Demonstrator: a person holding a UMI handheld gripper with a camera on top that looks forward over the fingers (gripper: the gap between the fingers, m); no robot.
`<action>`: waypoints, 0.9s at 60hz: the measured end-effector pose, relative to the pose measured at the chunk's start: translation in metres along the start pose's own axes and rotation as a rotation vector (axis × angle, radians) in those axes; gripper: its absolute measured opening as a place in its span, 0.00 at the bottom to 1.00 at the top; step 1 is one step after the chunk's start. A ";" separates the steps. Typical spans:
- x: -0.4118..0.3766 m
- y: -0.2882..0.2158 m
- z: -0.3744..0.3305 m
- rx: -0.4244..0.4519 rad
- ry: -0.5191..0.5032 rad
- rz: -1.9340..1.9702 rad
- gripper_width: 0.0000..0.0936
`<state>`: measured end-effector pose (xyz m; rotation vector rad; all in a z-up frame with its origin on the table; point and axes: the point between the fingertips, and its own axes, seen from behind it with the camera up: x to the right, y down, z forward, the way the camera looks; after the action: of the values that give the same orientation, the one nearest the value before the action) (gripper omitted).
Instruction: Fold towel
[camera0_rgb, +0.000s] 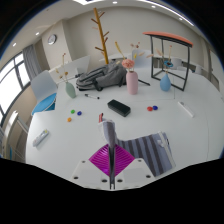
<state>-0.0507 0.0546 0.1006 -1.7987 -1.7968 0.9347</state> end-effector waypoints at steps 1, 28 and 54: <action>0.008 -0.002 0.000 0.002 0.010 0.004 0.03; 0.170 0.016 0.001 -0.004 0.273 0.013 0.85; 0.106 -0.027 -0.211 0.107 0.271 -0.118 0.91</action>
<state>0.0746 0.1941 0.2463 -1.6458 -1.6313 0.6906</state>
